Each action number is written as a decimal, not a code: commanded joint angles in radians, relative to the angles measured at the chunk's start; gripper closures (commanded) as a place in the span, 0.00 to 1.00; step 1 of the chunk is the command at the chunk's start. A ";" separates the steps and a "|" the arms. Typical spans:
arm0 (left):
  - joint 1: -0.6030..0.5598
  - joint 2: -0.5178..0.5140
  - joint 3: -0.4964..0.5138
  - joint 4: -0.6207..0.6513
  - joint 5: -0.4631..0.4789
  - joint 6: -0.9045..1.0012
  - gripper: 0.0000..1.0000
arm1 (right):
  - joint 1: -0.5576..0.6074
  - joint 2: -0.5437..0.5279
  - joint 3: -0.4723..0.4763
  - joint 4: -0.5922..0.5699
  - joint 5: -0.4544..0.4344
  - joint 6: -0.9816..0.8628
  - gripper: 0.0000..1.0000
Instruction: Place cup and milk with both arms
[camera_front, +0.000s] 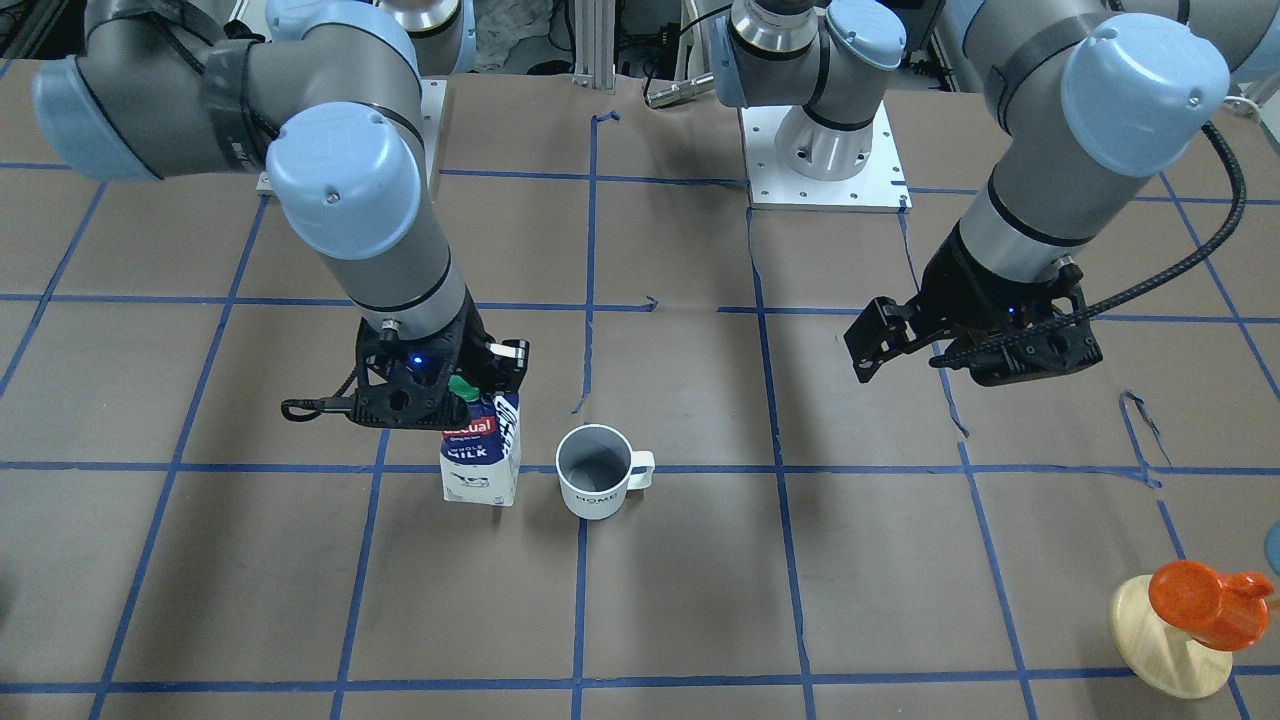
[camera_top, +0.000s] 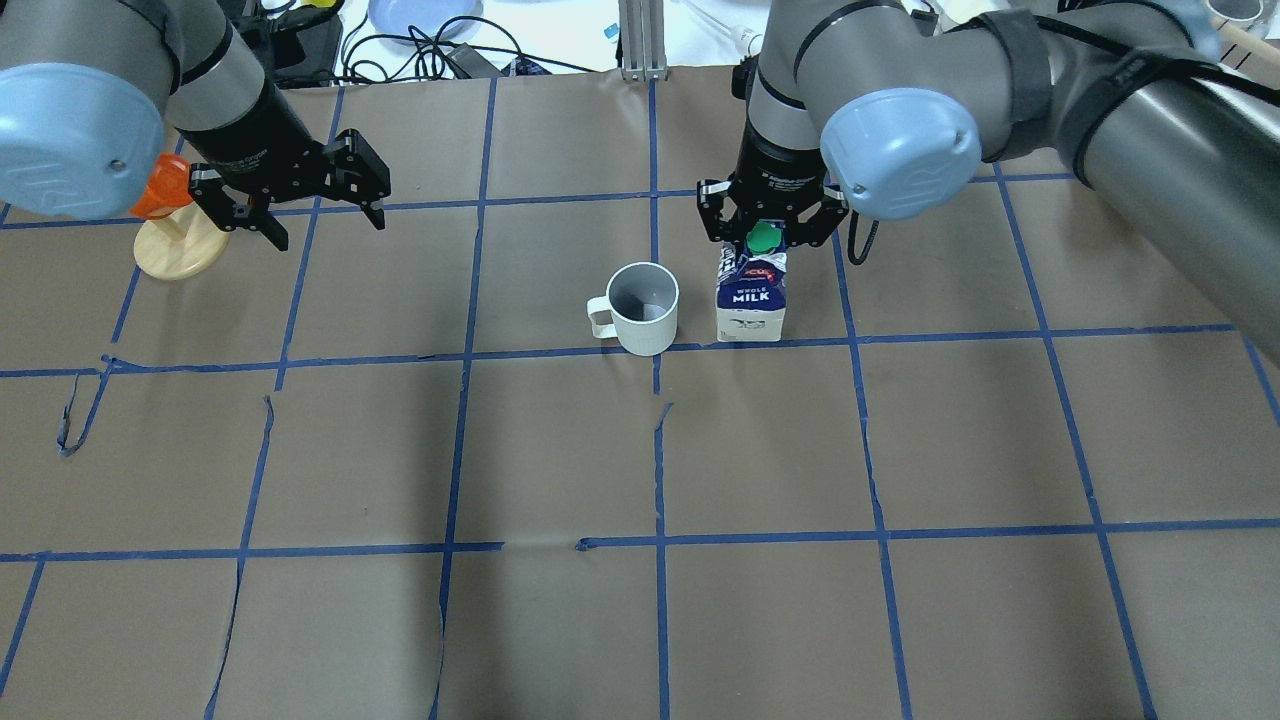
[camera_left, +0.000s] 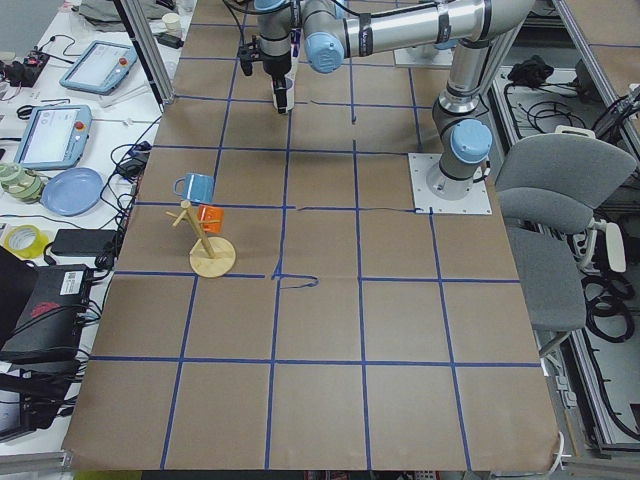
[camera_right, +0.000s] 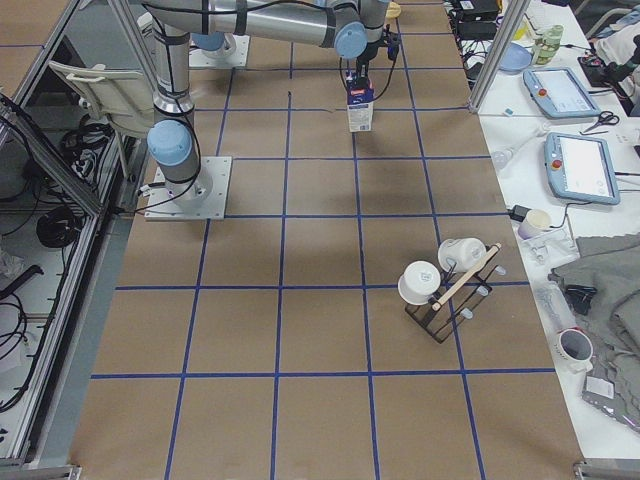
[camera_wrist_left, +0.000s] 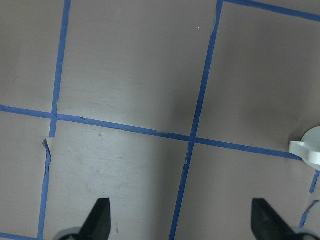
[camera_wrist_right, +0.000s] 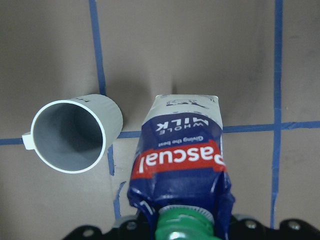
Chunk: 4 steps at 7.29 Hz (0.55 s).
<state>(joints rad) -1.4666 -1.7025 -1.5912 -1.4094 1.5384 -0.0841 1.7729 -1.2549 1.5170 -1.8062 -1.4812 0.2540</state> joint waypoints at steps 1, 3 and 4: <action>0.000 0.000 -0.001 0.003 0.000 0.001 0.00 | 0.020 0.040 -0.021 -0.030 0.004 -0.005 0.63; -0.001 0.001 -0.003 0.003 -0.001 0.000 0.00 | 0.020 0.058 -0.018 -0.028 0.004 -0.009 0.37; -0.001 0.000 -0.001 0.003 -0.001 0.001 0.00 | 0.020 0.064 -0.020 -0.028 0.002 -0.021 0.18</action>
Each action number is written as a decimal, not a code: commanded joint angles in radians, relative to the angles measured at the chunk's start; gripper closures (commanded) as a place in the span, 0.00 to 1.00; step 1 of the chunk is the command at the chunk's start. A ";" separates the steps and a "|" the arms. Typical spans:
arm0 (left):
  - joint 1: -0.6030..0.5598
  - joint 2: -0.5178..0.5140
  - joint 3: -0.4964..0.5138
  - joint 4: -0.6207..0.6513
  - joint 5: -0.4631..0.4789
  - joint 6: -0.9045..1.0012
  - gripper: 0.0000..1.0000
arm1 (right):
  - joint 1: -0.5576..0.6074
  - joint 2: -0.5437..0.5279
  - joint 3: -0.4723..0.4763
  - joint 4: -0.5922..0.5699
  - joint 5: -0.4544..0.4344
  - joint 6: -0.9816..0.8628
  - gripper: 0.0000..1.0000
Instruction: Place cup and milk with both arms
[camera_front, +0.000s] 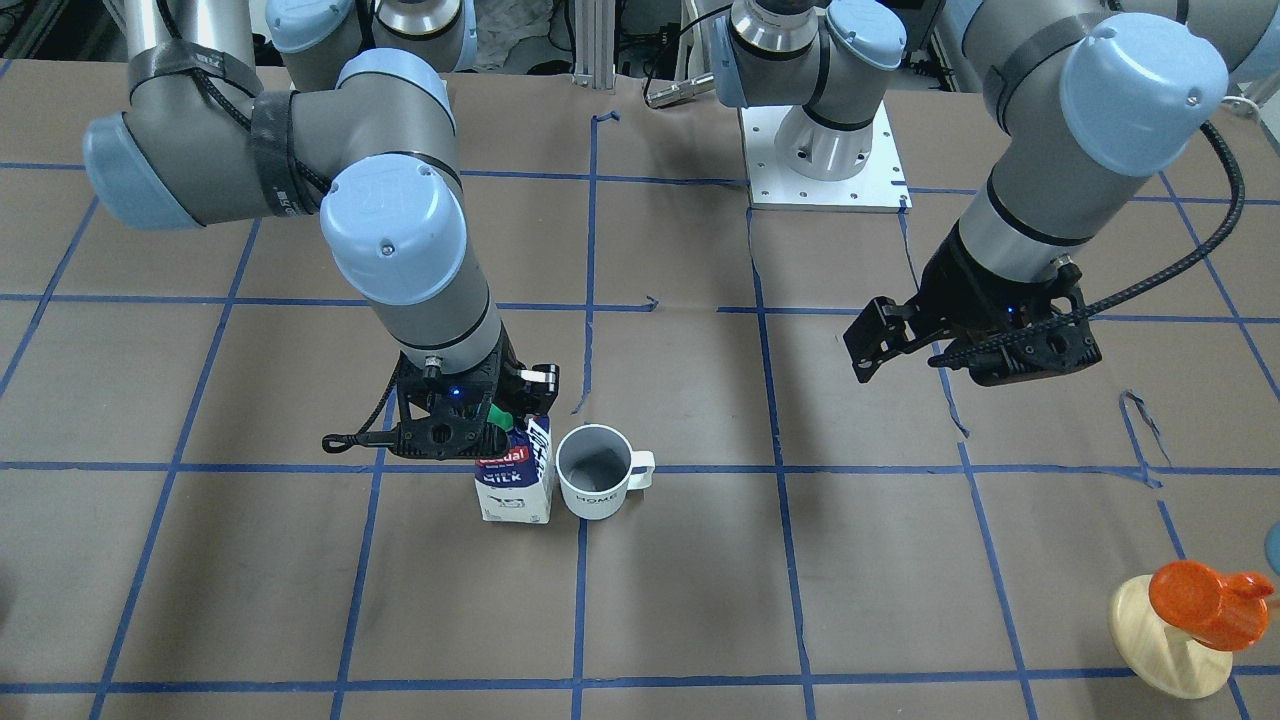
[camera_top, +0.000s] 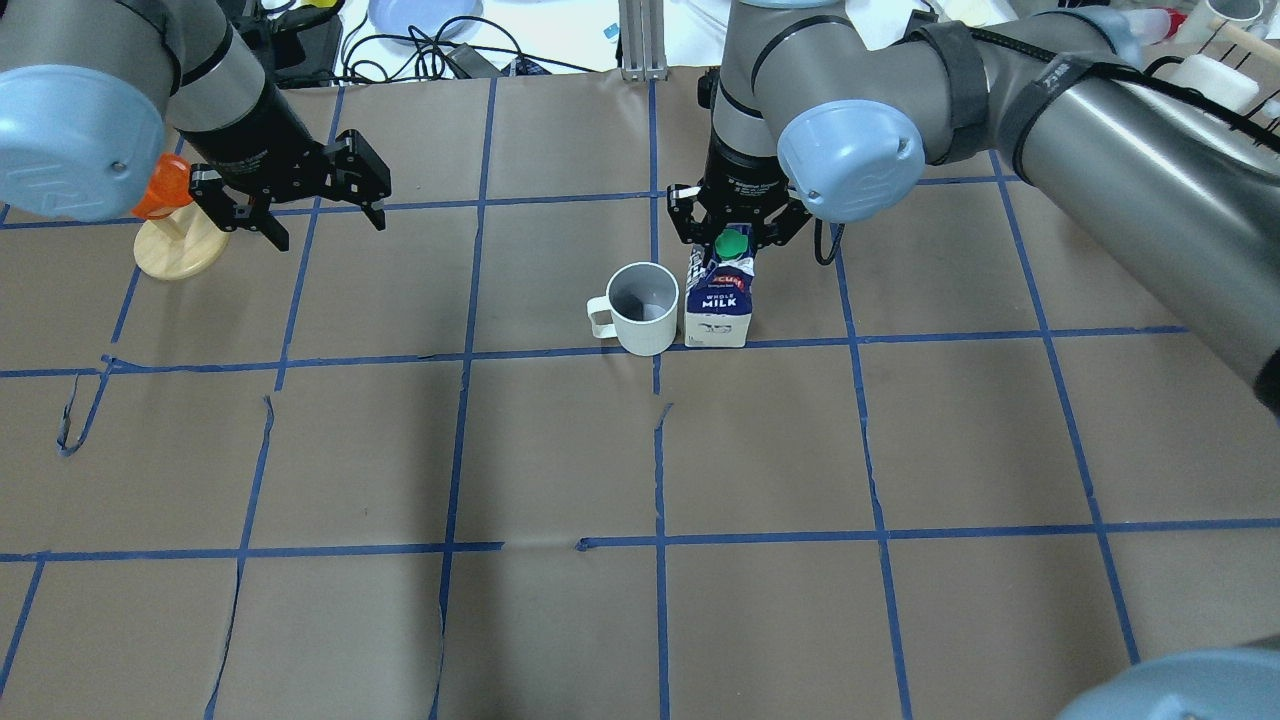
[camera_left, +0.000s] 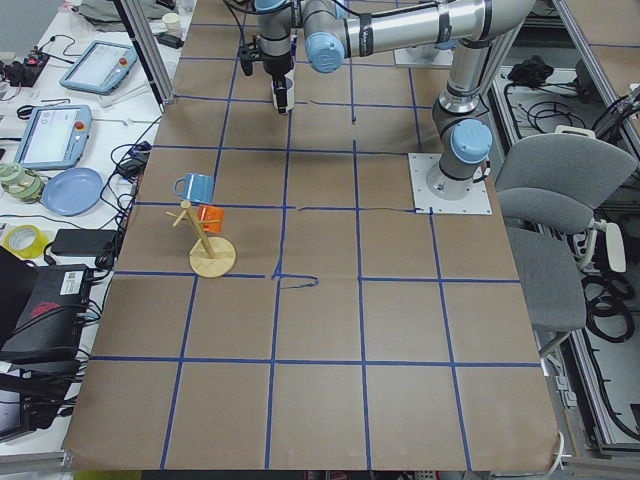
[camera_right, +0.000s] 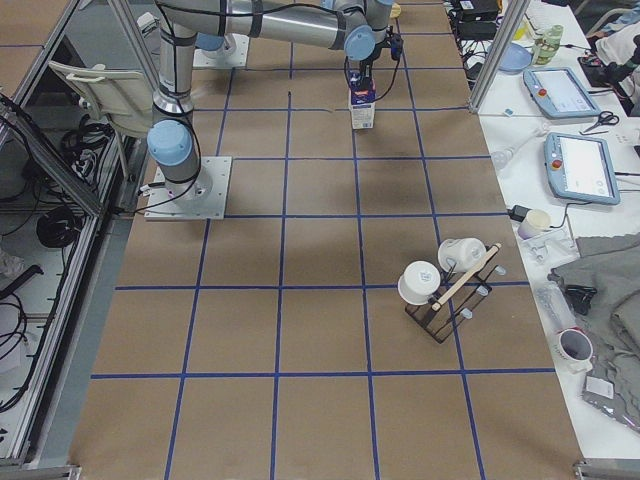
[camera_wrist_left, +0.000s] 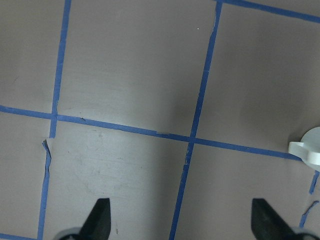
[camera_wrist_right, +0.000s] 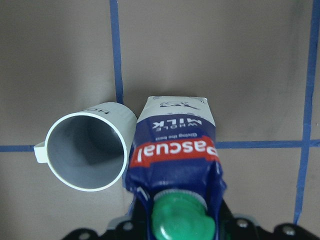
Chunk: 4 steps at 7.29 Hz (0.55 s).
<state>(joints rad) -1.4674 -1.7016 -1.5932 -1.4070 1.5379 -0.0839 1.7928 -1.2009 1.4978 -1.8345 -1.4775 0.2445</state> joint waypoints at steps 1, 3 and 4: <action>-0.004 0.000 -0.001 0.000 -0.001 0.001 0.00 | -0.003 0.008 -0.008 -0.002 -0.009 -0.010 0.10; -0.005 -0.003 -0.005 0.000 -0.001 0.001 0.00 | -0.004 -0.032 -0.066 0.041 -0.036 -0.010 0.00; -0.005 0.000 -0.008 0.000 -0.001 0.001 0.00 | -0.013 -0.090 -0.064 0.084 -0.056 -0.019 0.00</action>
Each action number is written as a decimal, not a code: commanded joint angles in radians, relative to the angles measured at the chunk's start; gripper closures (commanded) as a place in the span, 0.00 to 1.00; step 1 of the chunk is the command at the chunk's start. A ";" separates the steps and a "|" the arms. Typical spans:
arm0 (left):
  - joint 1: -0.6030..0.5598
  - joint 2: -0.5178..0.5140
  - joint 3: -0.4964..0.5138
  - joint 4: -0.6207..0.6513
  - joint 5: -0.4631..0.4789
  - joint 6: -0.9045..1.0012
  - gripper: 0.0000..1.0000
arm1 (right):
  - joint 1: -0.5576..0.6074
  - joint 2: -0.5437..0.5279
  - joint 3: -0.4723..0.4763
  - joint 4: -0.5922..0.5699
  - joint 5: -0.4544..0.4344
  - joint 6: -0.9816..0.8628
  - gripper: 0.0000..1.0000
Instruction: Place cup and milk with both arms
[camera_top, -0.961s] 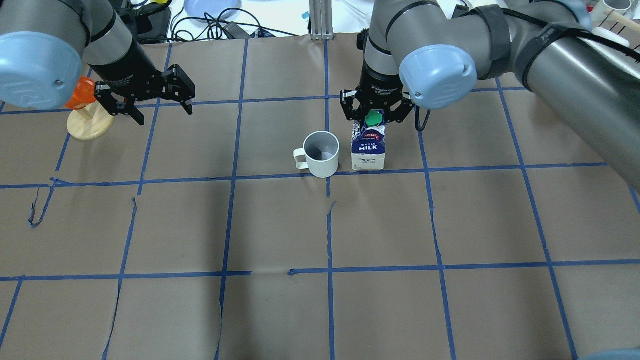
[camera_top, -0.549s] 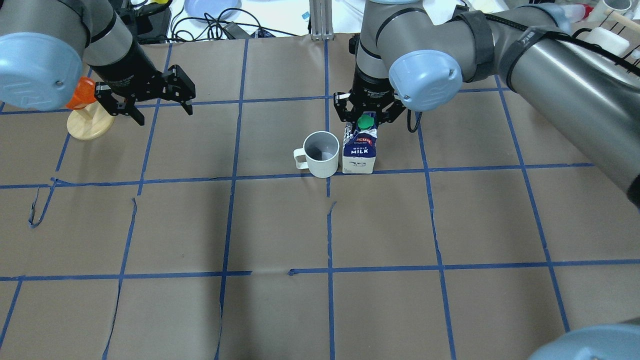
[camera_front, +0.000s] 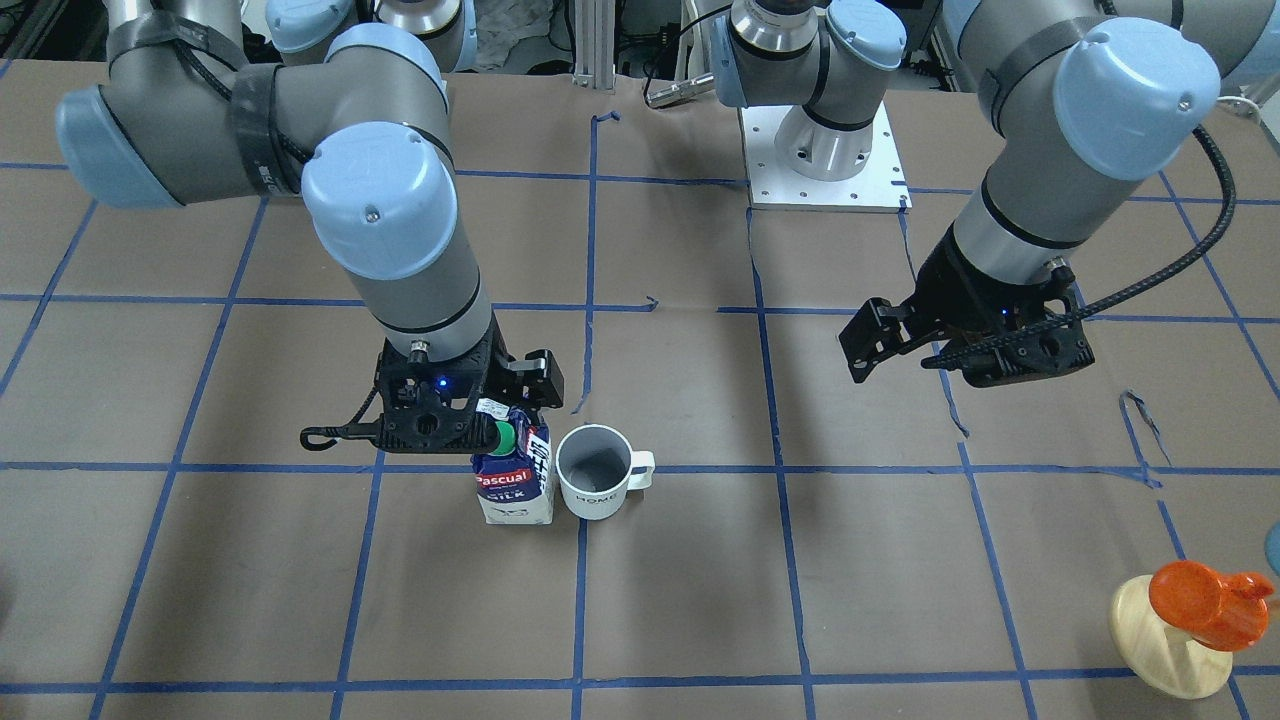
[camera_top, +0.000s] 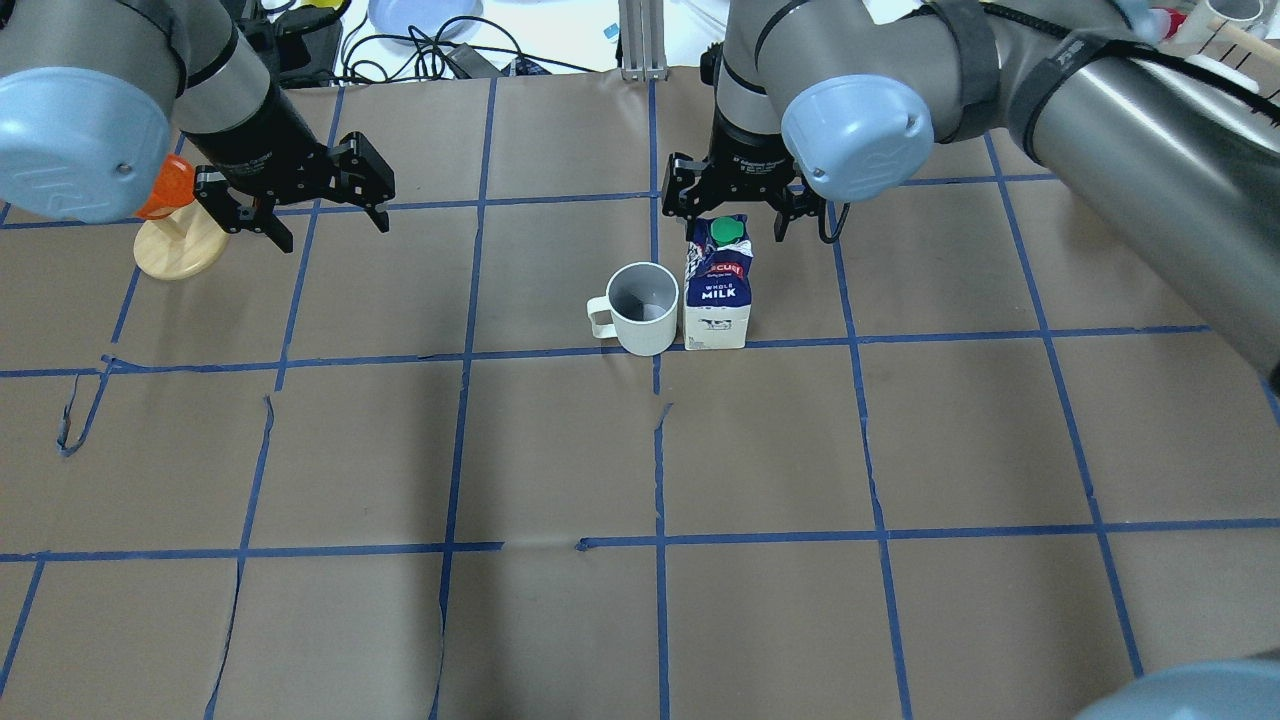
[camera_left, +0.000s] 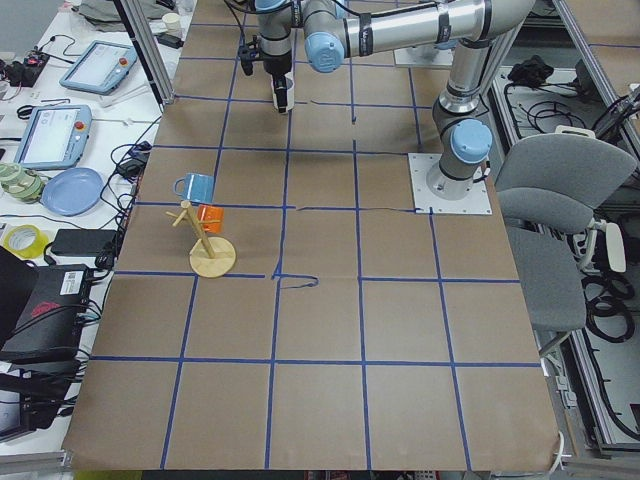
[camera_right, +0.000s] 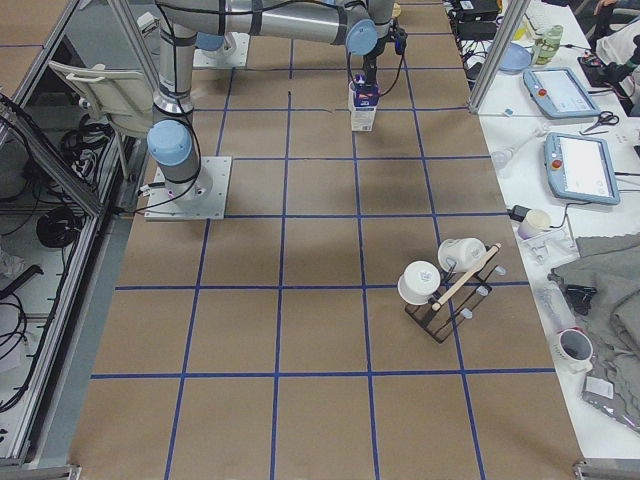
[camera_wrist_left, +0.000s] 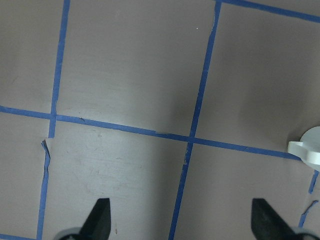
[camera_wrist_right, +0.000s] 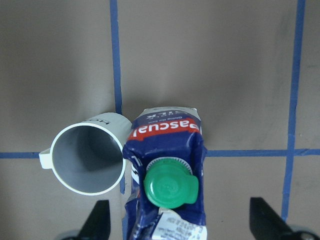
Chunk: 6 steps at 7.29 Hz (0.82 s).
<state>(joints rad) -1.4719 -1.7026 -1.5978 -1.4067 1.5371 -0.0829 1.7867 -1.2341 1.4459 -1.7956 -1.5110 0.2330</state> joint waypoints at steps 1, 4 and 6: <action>-0.001 0.004 -0.004 0.000 0.000 0.000 0.00 | -0.021 -0.120 -0.004 0.061 -0.038 -0.042 0.00; -0.004 0.012 -0.002 0.003 0.000 0.000 0.00 | -0.079 -0.260 0.001 0.218 -0.080 -0.151 0.02; -0.005 0.020 -0.002 0.003 0.000 0.000 0.00 | -0.150 -0.344 0.071 0.222 -0.071 -0.201 0.03</action>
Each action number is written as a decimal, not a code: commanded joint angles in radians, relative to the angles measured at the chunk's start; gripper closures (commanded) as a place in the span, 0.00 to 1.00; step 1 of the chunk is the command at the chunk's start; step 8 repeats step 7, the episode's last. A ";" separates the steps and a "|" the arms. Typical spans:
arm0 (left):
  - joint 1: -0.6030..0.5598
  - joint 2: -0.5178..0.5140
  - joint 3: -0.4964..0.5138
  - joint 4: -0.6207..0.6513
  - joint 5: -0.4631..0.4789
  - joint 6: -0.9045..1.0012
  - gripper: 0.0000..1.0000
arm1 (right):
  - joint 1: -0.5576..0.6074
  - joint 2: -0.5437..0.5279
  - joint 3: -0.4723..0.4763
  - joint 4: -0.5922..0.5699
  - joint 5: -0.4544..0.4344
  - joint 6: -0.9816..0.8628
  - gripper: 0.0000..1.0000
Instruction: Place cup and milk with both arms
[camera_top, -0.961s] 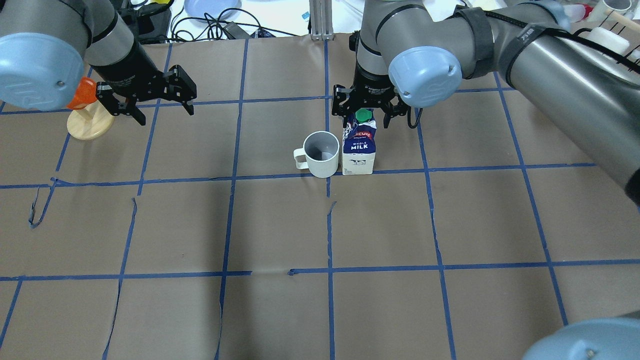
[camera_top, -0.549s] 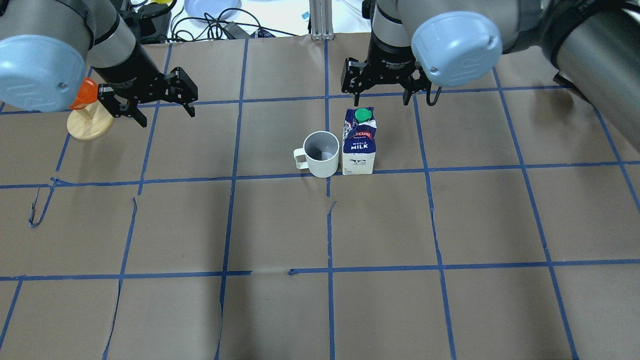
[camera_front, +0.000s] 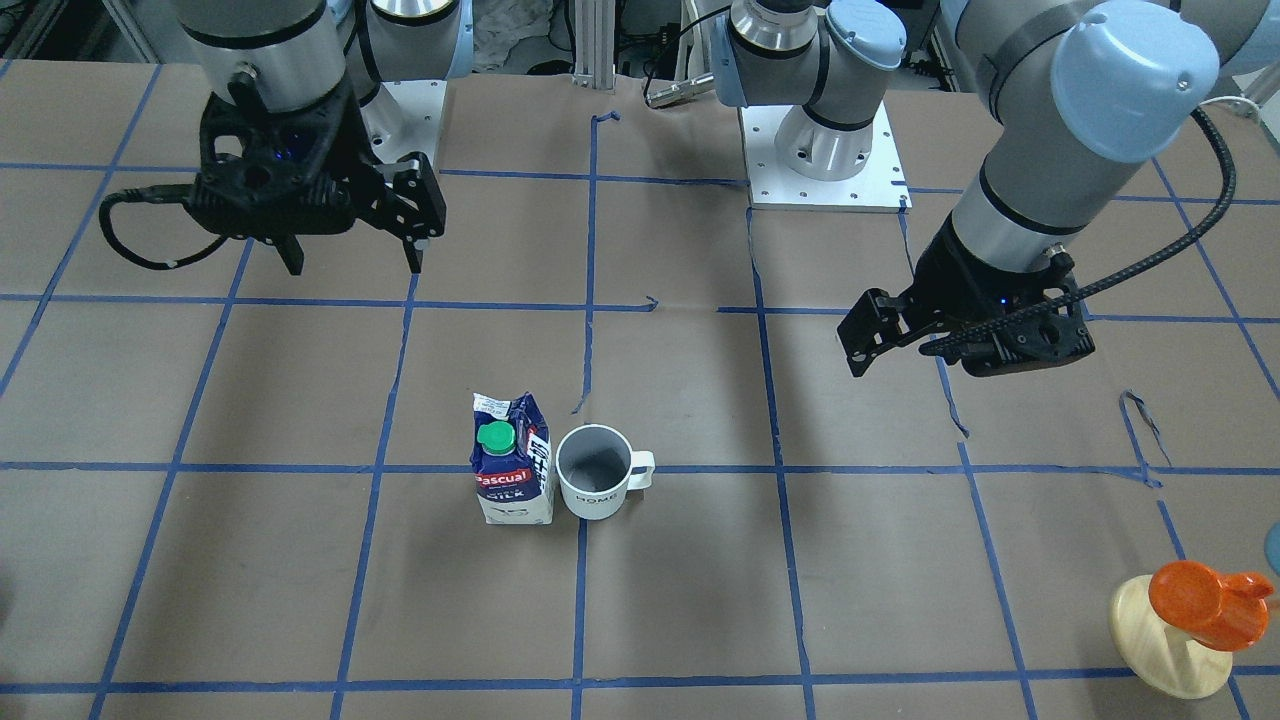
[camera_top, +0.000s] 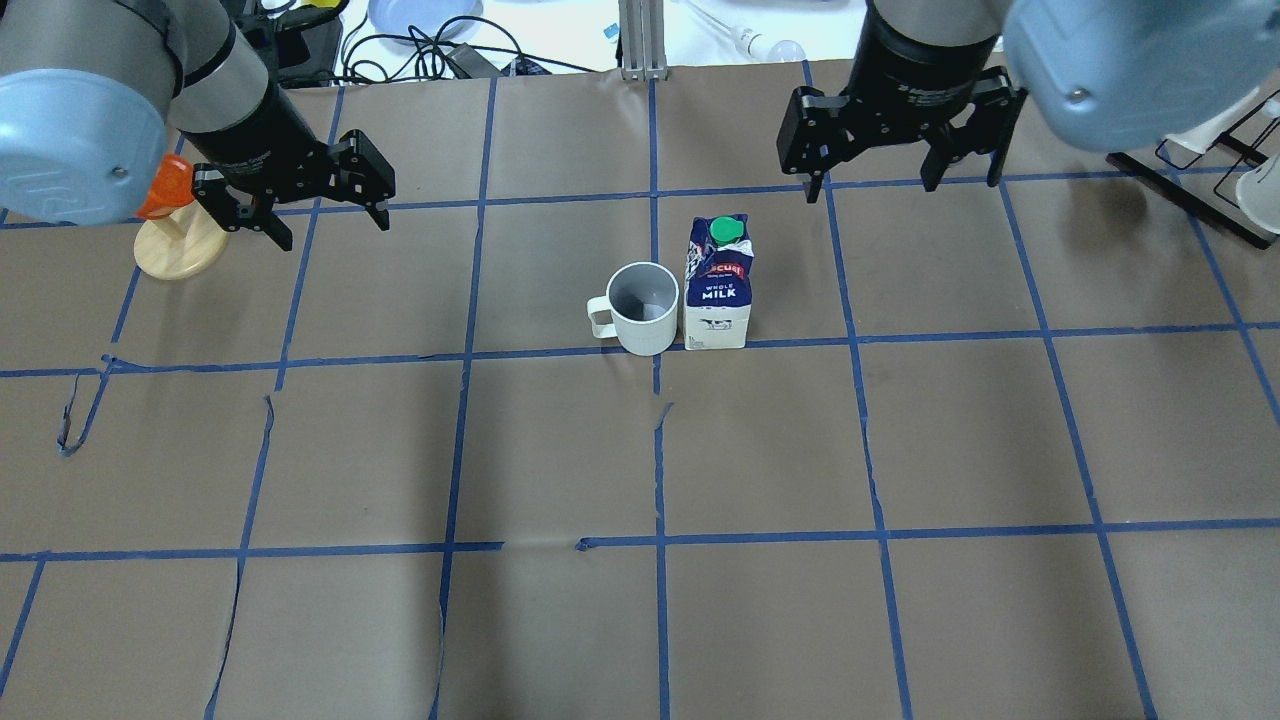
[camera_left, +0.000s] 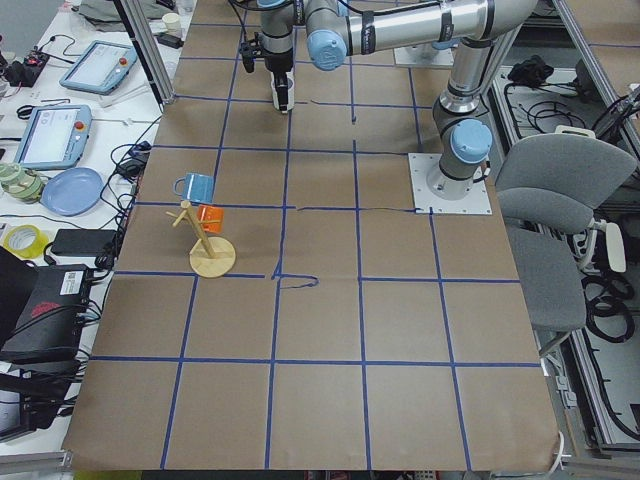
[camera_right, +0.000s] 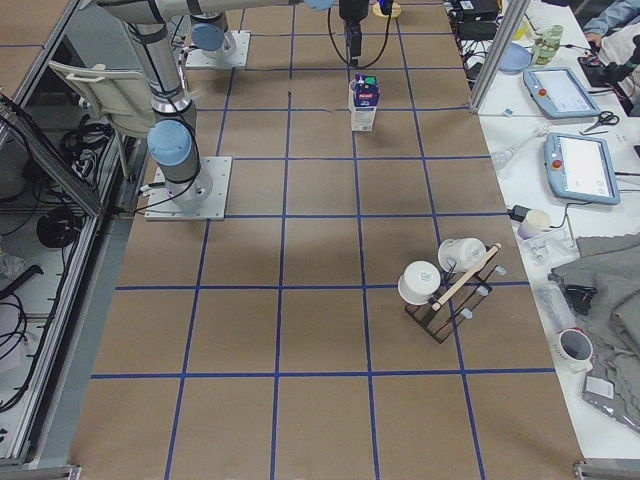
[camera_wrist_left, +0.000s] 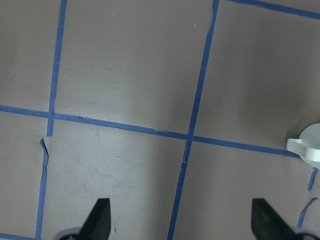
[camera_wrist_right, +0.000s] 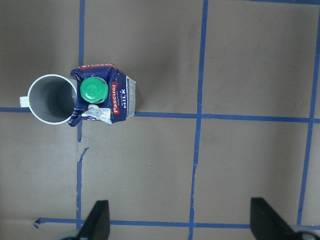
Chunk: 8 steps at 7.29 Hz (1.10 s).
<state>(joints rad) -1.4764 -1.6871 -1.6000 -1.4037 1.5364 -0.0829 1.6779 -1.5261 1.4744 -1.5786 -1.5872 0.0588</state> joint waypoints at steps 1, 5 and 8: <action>-0.002 0.009 0.000 0.000 -0.001 -0.001 0.00 | -0.046 -0.077 0.073 -0.001 0.006 -0.025 0.01; -0.005 0.006 -0.003 0.000 0.005 0.000 0.00 | -0.044 -0.072 0.073 -0.004 0.010 -0.014 0.00; -0.005 0.006 -0.003 0.000 0.004 0.000 0.00 | -0.044 -0.072 0.070 -0.006 0.012 -0.014 0.00</action>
